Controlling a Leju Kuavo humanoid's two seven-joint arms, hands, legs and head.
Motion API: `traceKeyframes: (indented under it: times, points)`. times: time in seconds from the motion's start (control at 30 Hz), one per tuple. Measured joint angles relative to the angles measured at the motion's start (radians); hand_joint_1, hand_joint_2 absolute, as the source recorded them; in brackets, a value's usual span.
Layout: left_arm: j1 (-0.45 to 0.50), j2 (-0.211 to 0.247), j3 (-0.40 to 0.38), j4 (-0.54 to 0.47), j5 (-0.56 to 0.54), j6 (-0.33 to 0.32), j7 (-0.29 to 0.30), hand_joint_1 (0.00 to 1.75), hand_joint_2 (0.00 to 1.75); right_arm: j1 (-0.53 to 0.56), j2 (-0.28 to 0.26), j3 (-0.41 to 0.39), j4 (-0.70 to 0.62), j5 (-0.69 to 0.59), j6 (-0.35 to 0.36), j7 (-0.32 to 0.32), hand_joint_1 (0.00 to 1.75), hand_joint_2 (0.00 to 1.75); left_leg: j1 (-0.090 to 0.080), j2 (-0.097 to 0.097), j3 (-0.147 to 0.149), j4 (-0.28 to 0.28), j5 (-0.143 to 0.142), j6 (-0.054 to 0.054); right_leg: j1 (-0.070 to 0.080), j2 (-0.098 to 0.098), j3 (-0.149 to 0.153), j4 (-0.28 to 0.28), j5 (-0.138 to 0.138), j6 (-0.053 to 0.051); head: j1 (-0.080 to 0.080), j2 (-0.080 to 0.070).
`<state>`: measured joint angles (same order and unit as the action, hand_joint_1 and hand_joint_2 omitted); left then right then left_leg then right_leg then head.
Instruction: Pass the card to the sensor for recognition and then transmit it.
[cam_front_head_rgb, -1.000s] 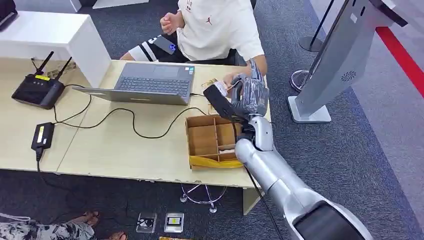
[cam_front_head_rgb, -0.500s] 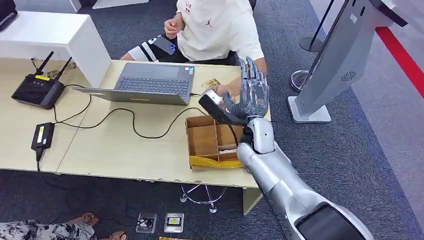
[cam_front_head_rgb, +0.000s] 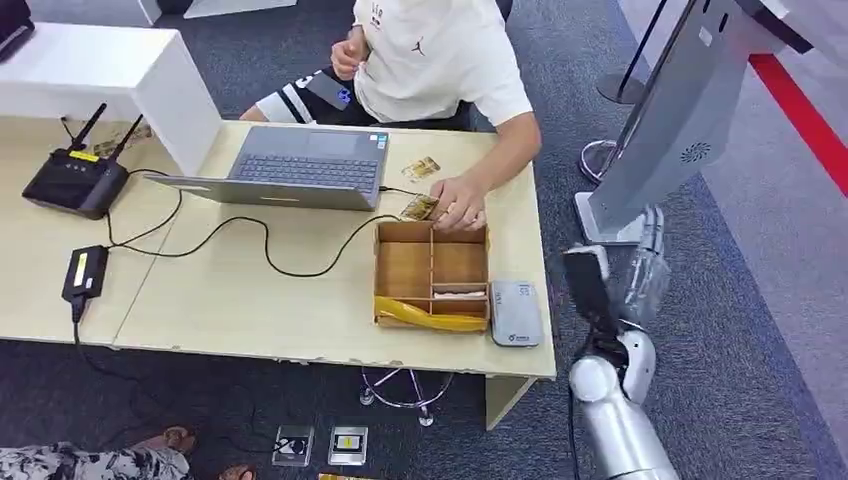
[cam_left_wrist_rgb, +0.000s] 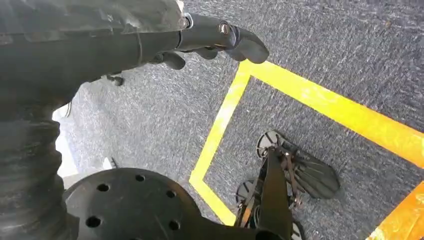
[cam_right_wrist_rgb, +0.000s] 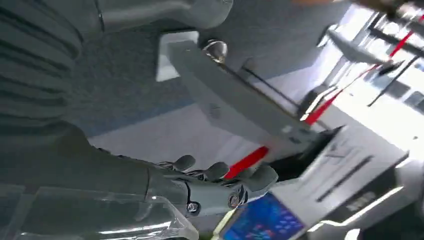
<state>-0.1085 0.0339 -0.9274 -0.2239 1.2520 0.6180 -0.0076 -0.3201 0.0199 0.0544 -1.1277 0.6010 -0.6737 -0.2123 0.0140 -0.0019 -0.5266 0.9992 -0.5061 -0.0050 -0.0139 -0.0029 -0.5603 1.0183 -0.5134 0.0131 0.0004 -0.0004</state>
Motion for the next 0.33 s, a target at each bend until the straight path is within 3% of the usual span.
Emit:
traceKeyframes:
  times: [0.1, 0.27, 0.33]
  points:
    - [0.000, -0.003, 0.000, 0.000, 0.006, 0.019, -0.007, 0.00, 1.75, 0.045, -0.026, -0.153, 0.023, -0.058, 0.001, -0.107, 0.00, 1.75, 0.000, 0.000, -0.001, 0.000, 0.000, 0.000, 0.000, 0.000, 0.000, 0.000, 0.000, 0.000, 0.000, 0.000]
    - [-0.003, -0.009, 0.003, 0.000, 0.015, 0.054, -0.024, 0.00, 1.75, 0.058, -0.056, -0.355, 0.170, -0.086, 0.002, -0.108, 0.00, 1.75, 0.000, 0.002, 0.000, 0.000, 0.000, 0.000, 0.000, 0.002, -0.001, 0.000, 0.000, 0.000, 0.000, 0.000]
    - [-0.004, -0.015, 0.006, 0.000, 0.021, 0.063, -0.034, 0.00, 1.75, 0.056, -0.064, -0.419, 0.276, -0.037, 0.003, -0.068, 0.00, 1.75, 0.000, 0.002, 0.000, 0.000, 0.000, 0.000, 0.000, 0.003, -0.001, 0.000, 0.000, 0.000, 0.000, 0.000]
